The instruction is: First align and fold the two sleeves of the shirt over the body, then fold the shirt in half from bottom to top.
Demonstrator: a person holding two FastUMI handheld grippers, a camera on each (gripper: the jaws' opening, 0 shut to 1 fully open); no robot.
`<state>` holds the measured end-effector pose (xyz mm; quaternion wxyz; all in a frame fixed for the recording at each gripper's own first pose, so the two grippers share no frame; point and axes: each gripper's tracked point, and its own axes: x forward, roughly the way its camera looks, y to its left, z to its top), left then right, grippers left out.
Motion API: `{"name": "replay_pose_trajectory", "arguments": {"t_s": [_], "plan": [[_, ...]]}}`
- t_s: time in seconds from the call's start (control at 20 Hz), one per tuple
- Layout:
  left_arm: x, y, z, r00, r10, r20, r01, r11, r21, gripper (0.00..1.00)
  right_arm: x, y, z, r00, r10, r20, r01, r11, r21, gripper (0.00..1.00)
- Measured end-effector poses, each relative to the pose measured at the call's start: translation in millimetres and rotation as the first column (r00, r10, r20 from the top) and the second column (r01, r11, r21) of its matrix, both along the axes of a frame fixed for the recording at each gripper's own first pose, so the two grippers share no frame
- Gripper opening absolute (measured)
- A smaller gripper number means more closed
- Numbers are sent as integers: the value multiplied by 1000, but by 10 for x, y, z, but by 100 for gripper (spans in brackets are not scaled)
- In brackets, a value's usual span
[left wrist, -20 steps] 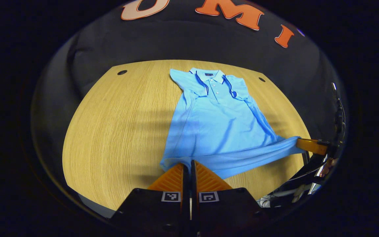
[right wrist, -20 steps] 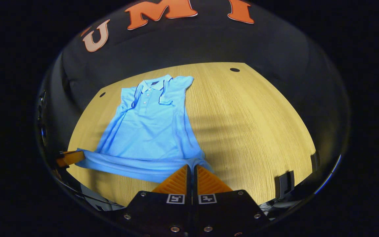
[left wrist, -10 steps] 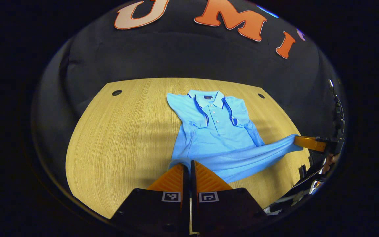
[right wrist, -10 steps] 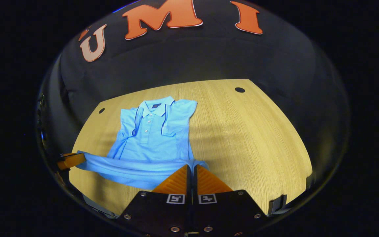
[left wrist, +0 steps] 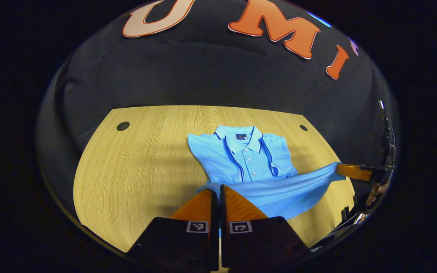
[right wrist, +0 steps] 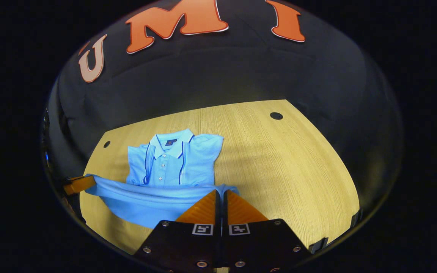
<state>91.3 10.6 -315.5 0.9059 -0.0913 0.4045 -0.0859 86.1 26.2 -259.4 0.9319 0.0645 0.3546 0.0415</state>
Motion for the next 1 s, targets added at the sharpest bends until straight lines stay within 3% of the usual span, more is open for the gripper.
{"name": "replay_pose_trajectory", "arguments": {"t_s": [0.6, 0.85, 0.95, 1.0], "plan": [[1316, 264, -288, 999, -24, 27, 24, 1000, 12, 6, 1276, 346, 94, 999, -4, 43, 5, 999, -42, 1], [1723, 354, -388, 997, -48, 66, 42, 995, 93, 7, 1573, 513, -18, 1000, -6, 27, 6, 1000, -2, 2], [1792, 301, -416, 995, -74, 68, 66, 990, 122, 8, 1597, 547, -70, 1000, -25, 6, 25, 1000, 15, 8], [1764, 288, -427, 995, -81, 53, 73, 988, 133, 13, 1603, 531, -52, 999, -37, 6, 37, 999, 15, 17]]}}
